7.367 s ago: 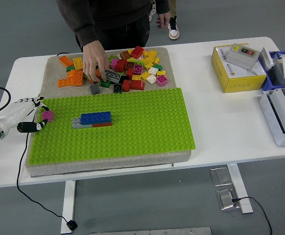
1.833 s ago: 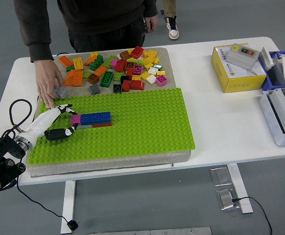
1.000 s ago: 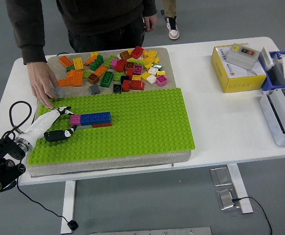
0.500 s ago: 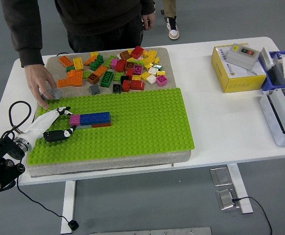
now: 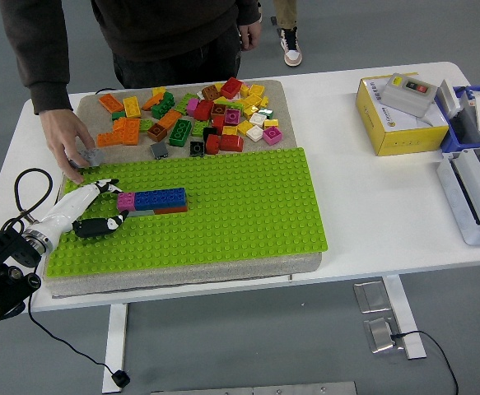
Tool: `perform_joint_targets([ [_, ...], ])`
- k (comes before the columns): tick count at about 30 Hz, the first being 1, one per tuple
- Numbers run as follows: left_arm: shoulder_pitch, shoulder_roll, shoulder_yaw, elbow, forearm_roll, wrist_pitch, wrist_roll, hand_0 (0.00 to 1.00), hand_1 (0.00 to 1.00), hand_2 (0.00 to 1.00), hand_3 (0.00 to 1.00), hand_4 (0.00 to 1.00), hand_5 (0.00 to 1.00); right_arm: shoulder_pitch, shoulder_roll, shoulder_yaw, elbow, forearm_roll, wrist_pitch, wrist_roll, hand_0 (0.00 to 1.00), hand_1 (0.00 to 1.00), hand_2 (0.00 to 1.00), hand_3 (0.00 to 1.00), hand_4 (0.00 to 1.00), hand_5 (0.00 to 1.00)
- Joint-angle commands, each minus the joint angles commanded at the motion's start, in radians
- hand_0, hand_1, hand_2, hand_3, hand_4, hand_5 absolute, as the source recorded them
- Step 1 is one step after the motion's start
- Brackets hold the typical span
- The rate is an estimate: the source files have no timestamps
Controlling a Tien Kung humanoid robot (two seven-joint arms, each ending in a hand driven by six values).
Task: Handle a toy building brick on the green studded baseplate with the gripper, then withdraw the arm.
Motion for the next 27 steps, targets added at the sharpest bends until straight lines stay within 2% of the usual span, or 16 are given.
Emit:
perform_joint_targets([
  [13,-0.001,-0.001,0.005,-0.001,0.006,-0.010,0.010,0.994,0.986,0.980,0.759,0.665,0.377,0.000,0.000,-0.012,-0.002,0.020,-0.002,0.012,0.605,0.509,0.644,0.540,0.623,0.998],
  [18,-0.003,0.008,0.002,-0.005,0.013,-0.015,0.015,0.995,0.988,0.982,0.759,0.677,0.391,0.000,-0.001,-0.011,-0.002,0.021,-0.002,0.013,0.610,0.508,0.644,0.541,0.622,0.998],
  [27,-0.006,0.087,-0.037,-0.059,0.034,-0.034,0.023,0.994,0.988,0.982,0.760,0.681,0.399,-0.003,-0.006,-0.013,-0.004,0.031,-0.002,0.017,0.606,0.508,0.643,0.534,0.623,0.998],
])
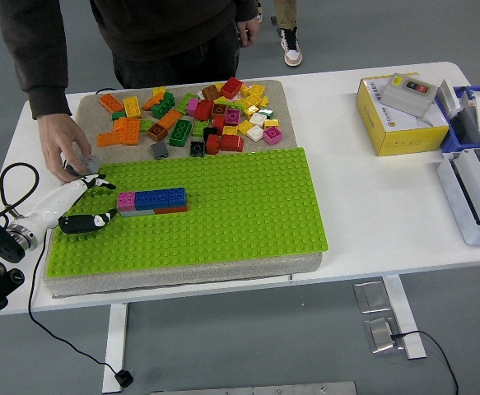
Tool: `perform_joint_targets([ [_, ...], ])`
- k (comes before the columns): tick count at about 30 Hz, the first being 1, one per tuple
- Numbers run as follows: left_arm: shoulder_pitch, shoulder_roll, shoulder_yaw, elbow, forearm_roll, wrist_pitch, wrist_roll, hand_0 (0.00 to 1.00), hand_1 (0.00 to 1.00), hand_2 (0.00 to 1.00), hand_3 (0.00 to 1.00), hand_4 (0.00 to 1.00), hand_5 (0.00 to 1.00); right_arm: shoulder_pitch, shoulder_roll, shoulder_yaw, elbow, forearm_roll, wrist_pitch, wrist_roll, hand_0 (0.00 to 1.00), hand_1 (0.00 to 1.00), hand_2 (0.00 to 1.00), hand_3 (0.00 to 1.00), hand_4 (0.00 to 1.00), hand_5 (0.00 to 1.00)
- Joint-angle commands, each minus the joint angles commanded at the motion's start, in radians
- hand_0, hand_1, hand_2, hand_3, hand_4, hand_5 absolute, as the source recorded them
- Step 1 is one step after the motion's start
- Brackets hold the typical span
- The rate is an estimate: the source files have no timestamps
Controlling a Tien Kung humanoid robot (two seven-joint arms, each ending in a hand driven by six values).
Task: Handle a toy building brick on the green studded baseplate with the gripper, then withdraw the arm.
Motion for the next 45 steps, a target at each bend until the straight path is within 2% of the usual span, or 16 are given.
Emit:
perform_joint_targets([
  [4,0.006,0.036,-0.021,-0.044,0.003,-0.011,0.005,0.994,0.987,0.981,0.759,0.700,0.411,-0.001,-0.001,0.001,-0.001,0.002,-0.001,0.001,0.609,0.508,0.642,0.529,0.623,0.998],
  [7,0.025,0.073,-0.064,-0.101,0.024,-0.023,0.013,0.994,0.987,0.981,0.759,0.700,0.411,-0.001,-0.001,0.001,-0.001,0.003,-0.002,0.002,0.609,0.508,0.642,0.529,0.623,0.998],
  [8,0.030,0.083,-0.079,-0.118,0.031,-0.026,0.016,0.995,0.986,0.976,0.732,0.726,0.469,-0.002,-0.002,0.000,-0.002,0.005,-0.002,0.002,0.610,0.503,0.643,0.531,0.622,0.998],
  [13,0.073,0.137,-0.162,-0.218,0.084,-0.045,0.043,0.995,0.986,0.976,0.732,0.726,0.469,-0.004,-0.003,-0.004,-0.002,0.012,-0.002,0.005,0.610,0.503,0.643,0.531,0.622,0.998],
  [14,0.079,0.142,-0.172,-0.235,0.091,-0.048,0.047,0.996,0.986,0.970,0.649,0.766,0.601,-0.005,-0.004,-0.003,-0.003,0.012,-0.002,0.005,0.611,0.503,0.639,0.525,0.622,0.998],
  [16,0.091,0.148,-0.189,-0.269,0.103,-0.052,0.054,0.996,0.986,0.970,0.649,0.766,0.601,-0.005,-0.004,-0.001,-0.003,0.010,-0.003,0.005,0.611,0.503,0.639,0.525,0.622,0.998],
  [19,0.101,0.142,-0.201,-0.290,0.117,-0.051,0.055,0.996,0.986,0.970,0.649,0.766,0.601,-0.006,-0.003,0.004,-0.004,0.003,-0.004,0.004,0.611,0.503,0.639,0.525,0.622,0.998],
  [20,0.102,0.139,-0.203,-0.293,0.120,-0.050,0.056,0.998,0.988,0.982,0.624,0.757,0.650,-0.006,-0.003,0.005,-0.004,0.002,-0.005,0.004,0.609,0.500,0.638,0.523,0.621,0.998],
  [23,0.105,0.127,-0.208,-0.303,0.135,-0.043,0.057,0.998,0.988,0.982,0.624,0.757,0.650,-0.006,-0.003,0.007,-0.005,-0.001,-0.005,0.003,0.609,0.500,0.638,0.523,0.621,0.998],
  [29,0.100,0.098,-0.192,-0.298,0.143,-0.029,0.060,0.998,0.991,0.986,0.615,0.745,0.679,-0.006,-0.003,0.007,-0.006,0.000,-0.005,0.005,0.608,0.498,0.637,0.522,0.621,0.998],
  [36,0.087,0.057,-0.164,-0.249,0.129,-0.020,0.054,0.998,0.991,0.984,0.614,0.742,0.684,-0.007,-0.001,0.006,-0.006,0.001,-0.005,0.006,0.608,0.496,0.637,0.519,0.621,0.998],
  [45,0.075,0.024,-0.138,-0.179,0.116,-0.015,0.045,0.998,0.990,0.982,0.614,0.735,0.694,-0.007,0.001,0.002,-0.006,0.006,-0.003,0.009,0.609,0.494,0.636,0.519,0.621,0.998],
])
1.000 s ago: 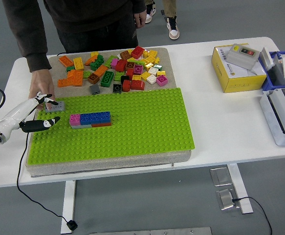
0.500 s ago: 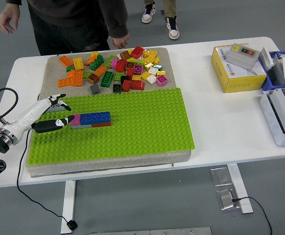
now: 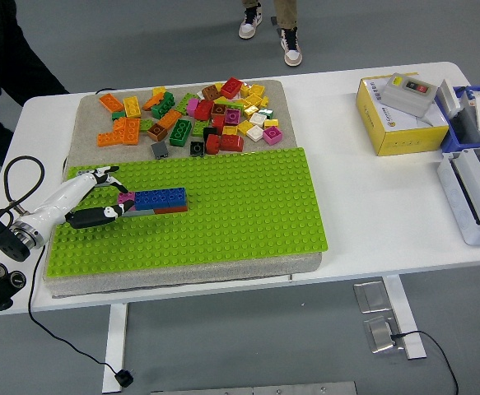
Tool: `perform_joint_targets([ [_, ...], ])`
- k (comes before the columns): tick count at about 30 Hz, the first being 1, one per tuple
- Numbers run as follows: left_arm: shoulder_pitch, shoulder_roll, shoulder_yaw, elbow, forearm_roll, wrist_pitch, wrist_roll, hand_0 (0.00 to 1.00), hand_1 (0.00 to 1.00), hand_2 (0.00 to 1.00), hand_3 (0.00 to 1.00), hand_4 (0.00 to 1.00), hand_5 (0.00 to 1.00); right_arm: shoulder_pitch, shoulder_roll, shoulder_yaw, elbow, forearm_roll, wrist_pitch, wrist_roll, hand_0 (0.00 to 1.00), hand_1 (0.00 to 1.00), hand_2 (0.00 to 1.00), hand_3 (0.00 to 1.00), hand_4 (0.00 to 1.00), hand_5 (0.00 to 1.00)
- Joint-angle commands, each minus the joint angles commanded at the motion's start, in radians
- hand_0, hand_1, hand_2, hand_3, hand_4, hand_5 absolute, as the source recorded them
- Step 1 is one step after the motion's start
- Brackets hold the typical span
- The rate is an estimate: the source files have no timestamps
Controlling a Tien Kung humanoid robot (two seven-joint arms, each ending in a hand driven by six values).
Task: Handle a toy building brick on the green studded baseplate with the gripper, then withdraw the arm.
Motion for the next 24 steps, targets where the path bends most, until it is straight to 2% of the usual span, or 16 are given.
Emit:
perform_joint_targets([
  [8,-0.001,-0.016,0.014,0.040,-0.010,0.000,-0.005,0.998,0.990,0.981,0.610,0.733,0.691,0.000,0.001,-0.008,0.000,0.013,0.003,0.003,0.611,0.494,0.636,0.520,0.621,0.998],
  [24,0.008,-0.043,0.010,0.061,-0.025,0.001,-0.017,0.998,0.989,0.981,0.605,0.730,0.689,0.002,0.006,-0.027,-0.001,0.038,0.009,0.012,0.611,0.491,0.635,0.525,0.622,0.998],
])
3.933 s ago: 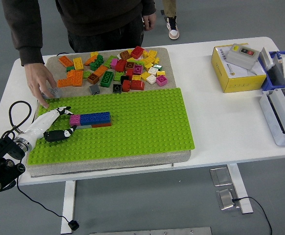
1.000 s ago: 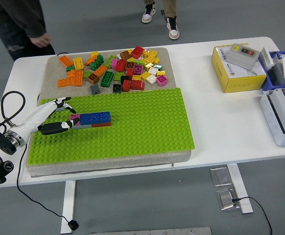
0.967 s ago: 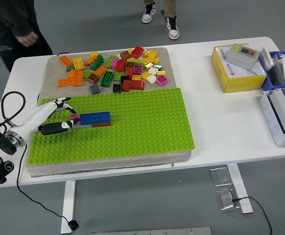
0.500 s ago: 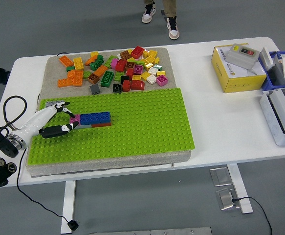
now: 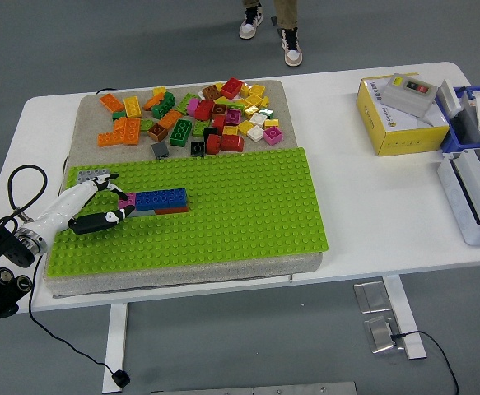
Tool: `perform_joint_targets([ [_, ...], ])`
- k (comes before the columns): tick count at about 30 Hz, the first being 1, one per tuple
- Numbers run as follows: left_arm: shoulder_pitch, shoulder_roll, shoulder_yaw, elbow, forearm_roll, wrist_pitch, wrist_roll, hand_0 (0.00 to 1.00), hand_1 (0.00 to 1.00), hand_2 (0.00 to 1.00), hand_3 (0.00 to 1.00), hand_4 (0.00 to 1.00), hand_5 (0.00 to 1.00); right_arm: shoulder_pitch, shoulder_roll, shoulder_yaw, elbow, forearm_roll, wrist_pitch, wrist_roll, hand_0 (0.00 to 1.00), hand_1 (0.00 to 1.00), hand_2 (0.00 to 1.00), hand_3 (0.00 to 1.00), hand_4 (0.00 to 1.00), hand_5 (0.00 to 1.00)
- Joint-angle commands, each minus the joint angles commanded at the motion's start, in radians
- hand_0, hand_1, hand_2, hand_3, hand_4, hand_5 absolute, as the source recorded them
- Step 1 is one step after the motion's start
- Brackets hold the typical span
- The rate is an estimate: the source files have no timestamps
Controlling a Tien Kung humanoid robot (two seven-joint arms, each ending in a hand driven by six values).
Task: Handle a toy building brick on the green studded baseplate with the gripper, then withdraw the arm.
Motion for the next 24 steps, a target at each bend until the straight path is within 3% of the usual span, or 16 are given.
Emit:
perform_joint_targets([
  [14,0.009,-0.014,-0.027,0.007,0.010,0.005,-0.004,0.998,0.989,0.980,0.607,0.728,0.688,0.001,0.001,0.006,0.000,-0.008,-0.002,0.003,0.612,0.489,0.635,0.527,0.622,0.998],
  [18,0.010,0.006,-0.046,-0.021,0.021,0.006,-0.004,0.998,0.987,0.977,0.604,0.727,0.688,0.001,0.000,0.010,0.000,-0.014,-0.003,0.002,0.612,0.488,0.635,0.525,0.623,0.998],
  [24,0.017,0.061,-0.085,-0.107,0.022,-0.001,0.005,0.998,0.985,0.970,0.595,0.727,0.685,0.000,-0.003,0.028,0.000,-0.034,-0.008,-0.001,0.613,0.488,0.635,0.521,0.623,0.998],
])
